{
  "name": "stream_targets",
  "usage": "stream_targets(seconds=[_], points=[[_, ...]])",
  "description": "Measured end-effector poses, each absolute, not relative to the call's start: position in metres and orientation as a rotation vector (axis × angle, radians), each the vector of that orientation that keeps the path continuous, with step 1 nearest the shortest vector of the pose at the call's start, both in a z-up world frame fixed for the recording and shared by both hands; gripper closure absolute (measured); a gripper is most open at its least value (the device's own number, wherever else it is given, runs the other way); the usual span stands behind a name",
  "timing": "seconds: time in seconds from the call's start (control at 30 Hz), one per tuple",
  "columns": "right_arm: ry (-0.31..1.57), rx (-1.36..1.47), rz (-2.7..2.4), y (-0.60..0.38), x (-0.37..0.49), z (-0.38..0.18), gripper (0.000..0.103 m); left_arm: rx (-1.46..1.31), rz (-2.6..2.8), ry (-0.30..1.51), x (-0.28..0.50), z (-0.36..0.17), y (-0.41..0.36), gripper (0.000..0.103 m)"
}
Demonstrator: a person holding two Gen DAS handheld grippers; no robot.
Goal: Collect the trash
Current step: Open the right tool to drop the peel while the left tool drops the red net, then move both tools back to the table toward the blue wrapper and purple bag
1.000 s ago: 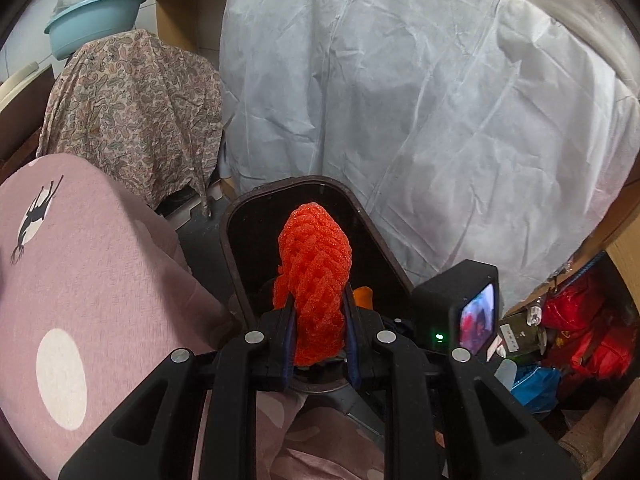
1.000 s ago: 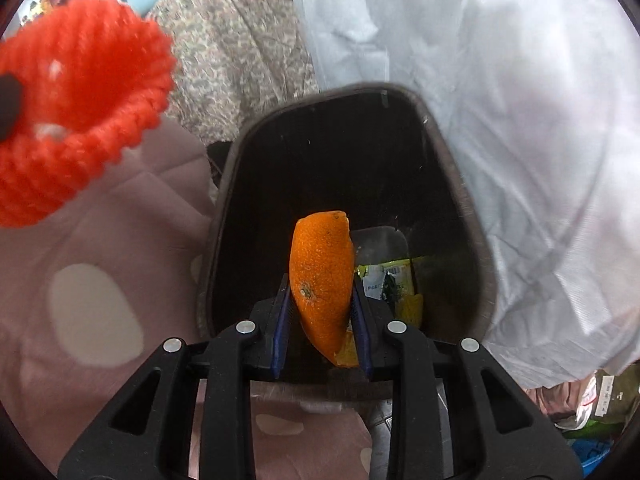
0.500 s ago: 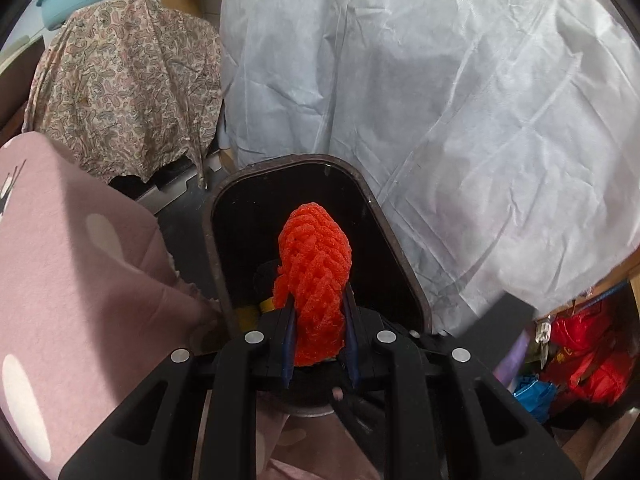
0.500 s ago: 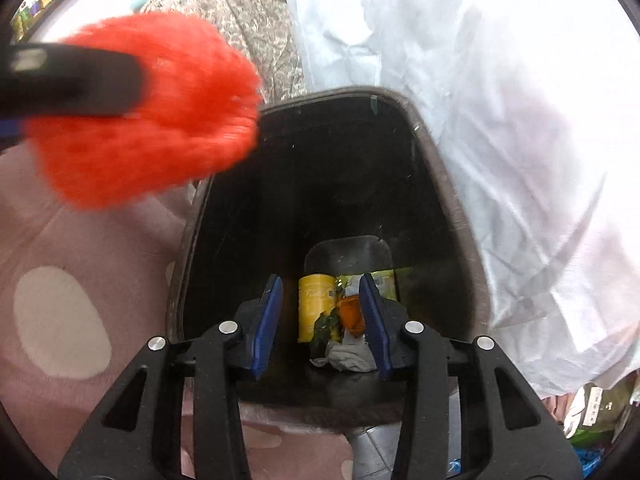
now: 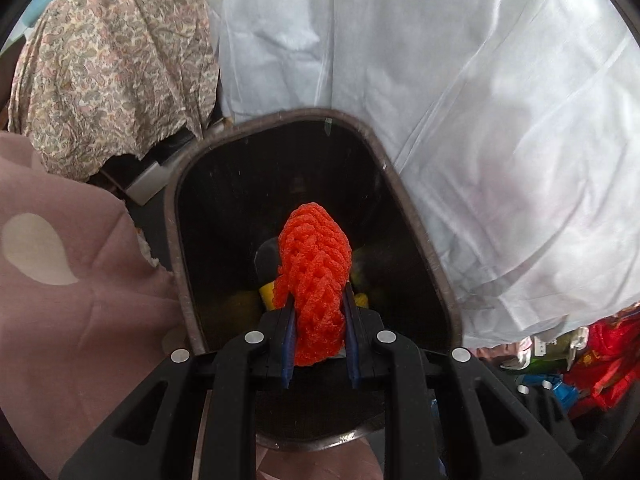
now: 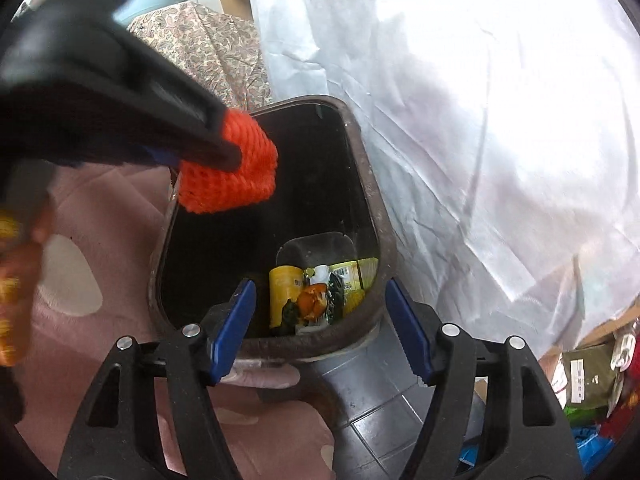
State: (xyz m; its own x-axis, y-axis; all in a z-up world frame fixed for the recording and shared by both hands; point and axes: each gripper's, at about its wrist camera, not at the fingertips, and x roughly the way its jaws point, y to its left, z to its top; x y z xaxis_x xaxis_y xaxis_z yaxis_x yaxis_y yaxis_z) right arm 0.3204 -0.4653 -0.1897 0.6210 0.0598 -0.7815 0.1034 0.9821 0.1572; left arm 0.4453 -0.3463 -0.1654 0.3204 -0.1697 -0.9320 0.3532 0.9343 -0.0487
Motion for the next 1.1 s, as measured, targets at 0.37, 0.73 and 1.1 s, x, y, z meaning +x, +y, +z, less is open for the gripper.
stream_targets(seconds=[0.37,0.73,1.1], points=[[0.886,0.194,-0.049,-0.471,0.306,-0.194,0.026,0.239,-0.318,1.21,0.453,-0.183,-0.356,0.068],[0.879,0.206,-0.048,-0.472,0.301,-0.195,0.026,0.223,-0.333,1.187,0.448,-0.176,-0.36,0.037],[0.837,0.209,-0.049,-0.468,0.286,-0.16,0.023,0.157,-0.441,1.071,0.423,-0.113,-0.345,0.026]])
